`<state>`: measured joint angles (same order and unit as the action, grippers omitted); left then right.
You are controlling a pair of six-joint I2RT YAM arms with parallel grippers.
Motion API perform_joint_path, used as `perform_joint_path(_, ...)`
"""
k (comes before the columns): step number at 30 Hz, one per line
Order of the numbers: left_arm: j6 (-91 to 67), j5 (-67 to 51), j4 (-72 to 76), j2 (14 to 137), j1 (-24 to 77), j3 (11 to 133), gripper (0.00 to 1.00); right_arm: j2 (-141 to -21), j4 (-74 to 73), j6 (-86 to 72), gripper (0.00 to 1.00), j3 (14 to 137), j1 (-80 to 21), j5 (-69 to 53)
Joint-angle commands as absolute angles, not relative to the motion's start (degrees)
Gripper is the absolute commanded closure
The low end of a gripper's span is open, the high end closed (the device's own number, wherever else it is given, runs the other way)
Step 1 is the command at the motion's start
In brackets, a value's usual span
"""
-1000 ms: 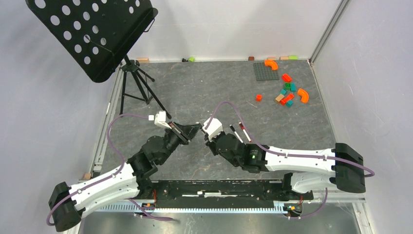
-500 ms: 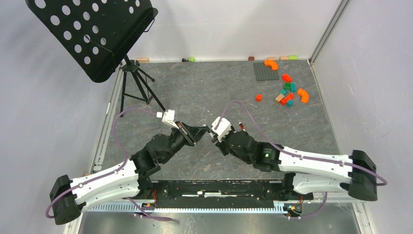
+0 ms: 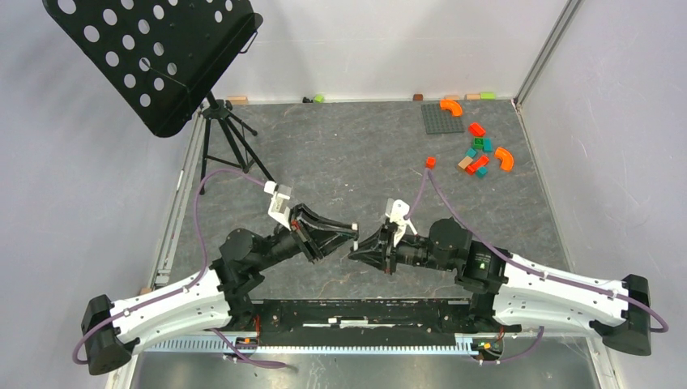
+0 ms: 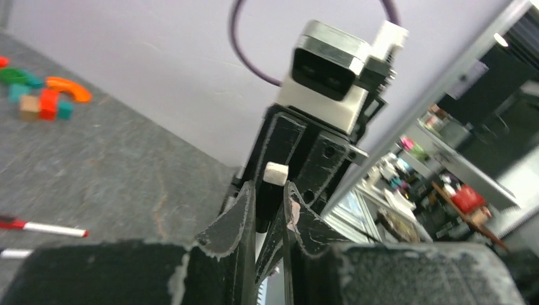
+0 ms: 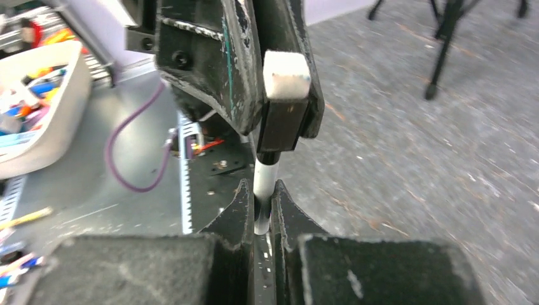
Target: Insert the pens into the pen caps
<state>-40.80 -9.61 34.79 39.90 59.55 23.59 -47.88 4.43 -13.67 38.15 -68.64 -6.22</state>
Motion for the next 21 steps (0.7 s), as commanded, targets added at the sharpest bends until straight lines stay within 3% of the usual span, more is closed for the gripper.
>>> perform_joint_path(1, -36.6, -28.1, 20.7, 42.3, 63.0, 22.9, 0.98, -45.0, 26.4, -12.4, 1.00, 41.9, -69.2, -17.6)
perform_joint_path(6, -34.6, -23.3, 15.7, 40.4, 63.0, 23.6, 0.98, -42.8, 24.1, -11.9, 1.00, 41.9, -69.1, -19.2)
perform_joint_path(10, -34.9, -12.8, 10.7, 37.5, 63.1, 24.2, 0.98, -41.1, 21.7, -11.8, 1.00, 40.7, -69.2, -14.7)
perform_joint_path(16, -37.0, -2.0, 6.4, 37.8, 63.1, 25.7, 0.98, -42.2, 16.8, -10.9, 1.00, 39.9, -69.2, -1.5)
perform_joint_path(21, -43.3, 11.5, -0.5, 45.2, 63.1, 29.6, 0.98, -45.9, 12.7, -9.6, 1.00, 40.4, -69.2, 15.2)
